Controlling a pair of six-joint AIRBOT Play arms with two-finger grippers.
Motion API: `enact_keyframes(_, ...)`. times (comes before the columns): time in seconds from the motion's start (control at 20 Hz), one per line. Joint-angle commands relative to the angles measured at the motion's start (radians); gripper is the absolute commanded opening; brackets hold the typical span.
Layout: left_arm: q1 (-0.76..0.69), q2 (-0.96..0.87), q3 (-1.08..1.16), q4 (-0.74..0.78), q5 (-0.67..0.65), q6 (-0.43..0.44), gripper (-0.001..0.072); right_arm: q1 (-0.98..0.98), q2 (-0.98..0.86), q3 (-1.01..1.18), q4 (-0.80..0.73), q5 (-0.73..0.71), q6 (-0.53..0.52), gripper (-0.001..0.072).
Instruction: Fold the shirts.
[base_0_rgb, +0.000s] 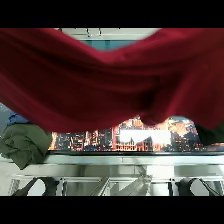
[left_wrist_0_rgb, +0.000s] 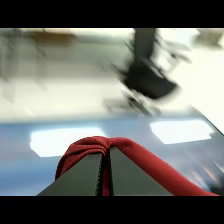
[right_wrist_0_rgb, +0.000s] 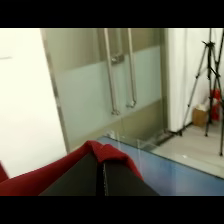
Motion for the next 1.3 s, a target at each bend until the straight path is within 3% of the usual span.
enact_keyframes(0.0, -0.204, -0.148, -0.091, 0.035, -0.056, 0.056, 0.0022, 0.151, -0.068, -0.032, -0.288, -0.071, 0.074, 0.0021)
enact_keyframes(0.25, -0.362, -0.437, -0.246, 0.201, 0.09, 0.09, 0.0022, 0.423, -0.354, -0.201, -0.576, -0.151, 0.11, 0.0021)
enact_keyframes(0.4, -0.368, -0.644, -0.245, 0.211, 0.167, 0.243, 0.0023, 0.464, -0.602, -0.225, -0.579, -0.401, 0.098, 0.0021)
enact_keyframes(0.45, -0.365, -0.718, -0.219, 0.211, 0.193, 0.246, 0.0091, 0.463, -0.673, -0.223, -0.55, -0.488, 0.098, 0.0034)
enact_keyframes(0.5, -0.357, -0.782, -0.179, 0.211, 0.201, 0.237, 0.0348, 0.457, -0.74, -0.209, -0.515, -0.551, 0.098, 0.0171)
enact_keyframes(0.55, -0.343, -0.841, -0.129, 0.209, 0.196, 0.208, 0.054, 0.447, -0.79, -0.19, -0.486, -0.565, 0.098, 0.0343)
enact_keyframes(0.6, -0.329, -0.885, -0.078, 0.21, 0.177, 0.162, 0.072, 0.434, -0.824, -0.172, -0.462, -0.563, 0.098, 0.0393)
enact_keyframes(0.7, -0.286, -0.926, 0.003, 0.212, 0.084, 0.109, 0.0715, 0.399, -0.83, -0.164, -0.462, -0.533, 0.098, 0.039)
enact_keyframes(0.85, -0.223, -0.927, 0.051, 0.213, -0.127, 0.009, 0.0713, 0.314, -0.792, -0.164, -0.504, -0.36, 0.098, 0.0384)
enact_keyframes(1.0, -0.206, -0.856, -0.126, 0.251, -0.251, -0.045, 0.0695, 0.243, -0.779, -0.166, -0.6, -0.157, 0.124, 0.0382)
enact_keyframes(1.1, -0.23, -0.752, -0.367, 0.401, -0.232, -0.046, 0.0695, 0.219, -0.779, -0.182, -0.66, -0.057, 0.13, 0.038)
enact_keyframes(1.25, -0.278, -0.568, -0.776, 0.58, -0.095, -0.048, 0.0695, 0.206, -0.778, -0.204, -0.695, 0.022, 0.128, 0.038)
